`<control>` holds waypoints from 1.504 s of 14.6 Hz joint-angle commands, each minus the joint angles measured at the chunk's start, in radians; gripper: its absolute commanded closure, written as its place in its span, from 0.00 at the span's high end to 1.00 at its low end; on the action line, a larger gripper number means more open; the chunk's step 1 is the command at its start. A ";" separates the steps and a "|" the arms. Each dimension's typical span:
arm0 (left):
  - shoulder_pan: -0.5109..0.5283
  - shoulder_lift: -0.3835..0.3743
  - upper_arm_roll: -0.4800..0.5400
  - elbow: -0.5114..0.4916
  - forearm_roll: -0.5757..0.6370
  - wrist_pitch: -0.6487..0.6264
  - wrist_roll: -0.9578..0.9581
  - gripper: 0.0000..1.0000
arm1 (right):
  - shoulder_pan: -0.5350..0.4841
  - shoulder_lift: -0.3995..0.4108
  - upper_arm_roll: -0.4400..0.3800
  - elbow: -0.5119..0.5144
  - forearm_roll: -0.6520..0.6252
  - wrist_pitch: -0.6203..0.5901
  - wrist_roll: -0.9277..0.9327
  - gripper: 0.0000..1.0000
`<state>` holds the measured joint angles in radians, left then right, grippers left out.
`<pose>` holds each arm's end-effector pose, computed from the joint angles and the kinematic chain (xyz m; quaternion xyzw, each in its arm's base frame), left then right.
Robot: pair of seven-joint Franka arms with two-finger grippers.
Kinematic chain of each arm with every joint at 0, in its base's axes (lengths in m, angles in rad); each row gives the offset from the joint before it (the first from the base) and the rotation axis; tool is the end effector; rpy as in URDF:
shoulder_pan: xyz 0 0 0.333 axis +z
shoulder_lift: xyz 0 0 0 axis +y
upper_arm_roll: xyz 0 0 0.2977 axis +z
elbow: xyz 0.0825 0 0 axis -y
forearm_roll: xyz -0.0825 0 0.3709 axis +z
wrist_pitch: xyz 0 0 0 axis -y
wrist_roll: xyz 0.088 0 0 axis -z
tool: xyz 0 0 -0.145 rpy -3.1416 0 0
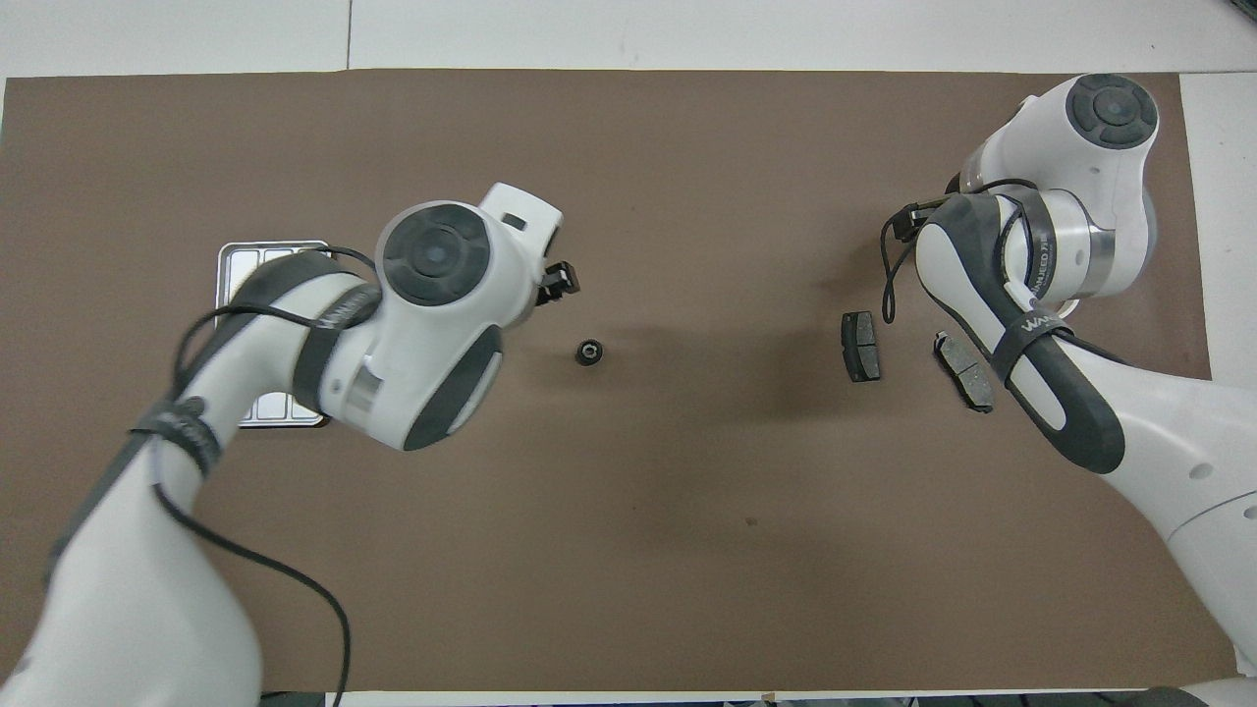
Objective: Place bearing gear from tray to pile
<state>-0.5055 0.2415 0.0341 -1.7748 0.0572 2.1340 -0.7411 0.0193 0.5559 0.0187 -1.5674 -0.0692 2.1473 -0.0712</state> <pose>0.5592 -0.2814 0.3835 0.9906 0.1197 0.0649 0.0096 0.6775 0.0193 0.2752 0.9971 0.0716 0.0117 0.0245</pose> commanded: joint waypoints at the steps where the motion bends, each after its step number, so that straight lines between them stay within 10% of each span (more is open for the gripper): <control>1: 0.183 -0.181 -0.010 -0.023 0.021 -0.110 0.204 1.00 | 0.072 -0.095 0.007 0.018 0.017 -0.157 0.129 1.00; 8: 0.484 -0.249 0.000 0.107 0.004 -0.311 0.622 1.00 | 0.396 -0.126 0.036 0.078 0.063 -0.256 1.000 1.00; 14: 0.476 -0.317 -0.014 0.025 0.003 -0.448 0.672 1.00 | 0.576 -0.048 0.033 -0.002 0.011 -0.034 1.258 1.00; 22: 0.467 -0.243 -0.025 0.188 -0.050 -0.617 0.678 1.00 | 0.614 0.047 0.037 -0.032 -0.038 0.094 1.363 1.00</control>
<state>-0.0216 -0.0381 0.0055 -1.6791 0.0257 1.5973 -0.0758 0.6250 0.6101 0.0552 -1.5743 -0.0881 2.2179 1.2582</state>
